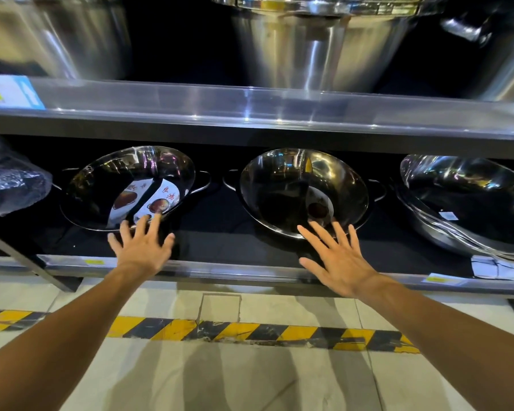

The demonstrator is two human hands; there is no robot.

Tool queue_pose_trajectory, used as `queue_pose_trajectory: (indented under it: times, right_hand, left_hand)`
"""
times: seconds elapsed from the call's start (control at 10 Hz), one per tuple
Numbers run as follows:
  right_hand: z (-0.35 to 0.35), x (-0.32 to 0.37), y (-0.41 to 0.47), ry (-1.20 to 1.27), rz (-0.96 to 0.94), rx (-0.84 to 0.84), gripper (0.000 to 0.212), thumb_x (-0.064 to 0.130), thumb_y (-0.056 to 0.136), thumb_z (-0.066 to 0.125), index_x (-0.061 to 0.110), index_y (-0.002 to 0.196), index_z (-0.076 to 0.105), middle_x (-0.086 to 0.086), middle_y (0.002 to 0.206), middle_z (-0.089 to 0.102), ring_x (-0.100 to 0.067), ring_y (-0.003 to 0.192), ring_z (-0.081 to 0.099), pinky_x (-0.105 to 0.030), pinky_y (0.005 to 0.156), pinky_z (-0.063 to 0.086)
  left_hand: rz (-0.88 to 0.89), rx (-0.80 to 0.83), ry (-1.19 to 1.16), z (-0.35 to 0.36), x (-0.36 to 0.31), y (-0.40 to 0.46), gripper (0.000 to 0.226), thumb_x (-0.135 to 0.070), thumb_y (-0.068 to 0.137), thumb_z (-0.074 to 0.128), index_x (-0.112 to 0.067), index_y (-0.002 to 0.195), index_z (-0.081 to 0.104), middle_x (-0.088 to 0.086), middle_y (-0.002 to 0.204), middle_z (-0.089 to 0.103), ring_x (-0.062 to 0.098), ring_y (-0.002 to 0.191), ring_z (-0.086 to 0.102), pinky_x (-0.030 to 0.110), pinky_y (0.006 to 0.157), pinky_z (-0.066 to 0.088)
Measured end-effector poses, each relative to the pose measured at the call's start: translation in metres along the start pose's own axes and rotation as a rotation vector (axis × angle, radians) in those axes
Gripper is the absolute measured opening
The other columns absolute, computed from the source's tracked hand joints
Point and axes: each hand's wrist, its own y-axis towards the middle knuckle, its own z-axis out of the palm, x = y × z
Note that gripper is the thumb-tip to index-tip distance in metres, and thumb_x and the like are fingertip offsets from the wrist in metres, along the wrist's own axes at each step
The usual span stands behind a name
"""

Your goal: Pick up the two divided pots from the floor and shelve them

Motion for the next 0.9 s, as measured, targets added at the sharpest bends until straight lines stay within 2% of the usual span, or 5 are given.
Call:
queue_pose_trajectory:
  times: [0.1,0.3,0.5,0.7,0.9]
  right_hand:
    - [-0.001,-0.001,0.0,-0.012,0.009,0.012,0.066,0.067,0.096,0.017,0.048,0.154,-0.009,0.013,0.166,-0.007,-0.032,0.153,-0.011,-0.056,0.12,-0.012]
    - [-0.004,0.001,0.001,-0.006,0.017,0.028,0.066,0.068,0.095,0.017,0.049,0.153,-0.01,0.014,0.166,-0.008,-0.03,0.153,-0.013,-0.055,0.119,-0.015]
    - [-0.002,-0.001,0.003,-0.021,0.025,0.051,0.068,0.072,0.091,0.013,0.052,0.151,-0.013,0.015,0.165,-0.011,-0.03,0.152,-0.016,-0.054,0.118,-0.019]
    - [-0.008,0.018,0.0,-0.057,0.014,-0.074,0.072,0.073,0.091,0.007,0.044,0.155,-0.009,0.006,0.167,-0.003,-0.029,0.153,-0.012,-0.055,0.118,-0.017]
    - [-0.056,0.11,-0.029,0.074,-0.172,-0.09,0.067,0.06,0.098,0.024,0.033,0.158,0.01,0.004,0.167,0.008,-0.024,0.154,-0.005,-0.048,0.124,-0.004]
  left_hand:
    - [0.101,-0.068,-0.092,0.0,0.005,0.003,0.072,-0.059,0.093,0.04,-0.02,0.153,0.025,0.011,0.155,0.031,0.04,0.144,0.014,0.052,0.119,0.01]
    - [0.259,-0.111,-0.182,0.004,0.006,-0.011,0.074,-0.043,0.091,0.061,-0.013,0.151,0.031,0.017,0.142,0.042,0.04,0.136,0.024,0.049,0.115,0.022]
    - [0.238,-0.063,-0.138,-0.001,0.016,-0.001,0.071,-0.047,0.093,0.054,-0.02,0.153,0.026,0.015,0.15,0.036,0.037,0.144,0.015,0.048,0.119,0.015]
    - [0.181,0.014,-0.061,-0.017,0.024,-0.016,0.072,-0.059,0.096,0.032,-0.039,0.154,-0.005,-0.004,0.166,-0.006,0.027,0.15,-0.014,0.053,0.119,-0.003]
    - [0.451,-0.011,-0.021,-0.085,0.048,-0.086,0.081,-0.065,0.085,0.024,-0.028,0.156,0.013,0.003,0.164,0.017,0.037,0.149,0.01,0.058,0.117,0.016]
